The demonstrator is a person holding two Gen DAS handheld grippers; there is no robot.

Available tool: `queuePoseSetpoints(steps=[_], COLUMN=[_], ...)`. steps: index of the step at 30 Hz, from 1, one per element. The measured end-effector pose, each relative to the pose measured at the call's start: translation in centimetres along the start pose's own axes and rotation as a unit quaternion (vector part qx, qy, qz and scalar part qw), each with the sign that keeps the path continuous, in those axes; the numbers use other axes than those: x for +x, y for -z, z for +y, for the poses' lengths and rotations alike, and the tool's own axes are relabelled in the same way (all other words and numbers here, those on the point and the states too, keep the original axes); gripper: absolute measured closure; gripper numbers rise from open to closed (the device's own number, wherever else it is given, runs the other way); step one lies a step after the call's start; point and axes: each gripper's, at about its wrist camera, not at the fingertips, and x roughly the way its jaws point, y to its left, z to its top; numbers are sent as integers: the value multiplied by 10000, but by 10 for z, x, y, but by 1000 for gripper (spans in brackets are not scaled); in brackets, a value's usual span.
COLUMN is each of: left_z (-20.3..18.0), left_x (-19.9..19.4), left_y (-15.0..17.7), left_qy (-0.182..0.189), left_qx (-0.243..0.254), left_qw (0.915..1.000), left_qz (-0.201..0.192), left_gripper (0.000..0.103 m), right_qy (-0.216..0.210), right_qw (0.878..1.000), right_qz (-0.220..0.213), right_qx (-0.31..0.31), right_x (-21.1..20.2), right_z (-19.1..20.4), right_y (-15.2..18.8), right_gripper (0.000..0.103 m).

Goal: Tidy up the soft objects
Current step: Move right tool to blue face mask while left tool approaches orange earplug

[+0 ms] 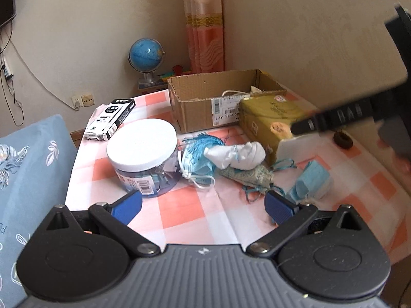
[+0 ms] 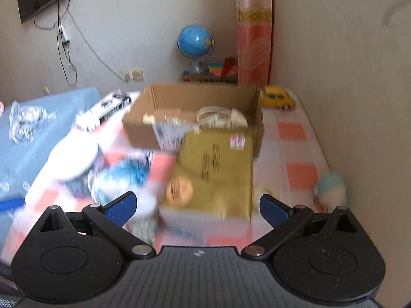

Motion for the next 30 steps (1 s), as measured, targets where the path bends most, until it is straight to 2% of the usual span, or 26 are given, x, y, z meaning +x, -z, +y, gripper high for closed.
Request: queuePoseSetpoints(steps=[5, 11, 16, 24, 30], left_z=[0, -3, -8, -24, -33], left_x=[-1, 0, 4, 19, 39], left_y=[9, 16, 19, 18, 10], left_qy=[124, 244, 379, 555, 513], left_qx=[62, 156, 314, 612, 701], left_qw=[9999, 9995, 9984, 9959, 9955], left_qz=[80, 157, 267, 376, 370], left_gripper=[2, 2, 2, 2, 2], right_qy=[-84, 1, 252, 652, 605], right_qw=[9992, 9978, 9977, 9966, 9973], right_qz=[383, 624, 597, 506, 399], right_qx=[-34, -201, -209, -74, -137], right_x=[6, 23, 31, 26, 24], right_z=[1, 12, 10, -16, -20], right_y=[41, 64, 72, 79, 81], right_gripper=[0, 0, 0, 0, 0])
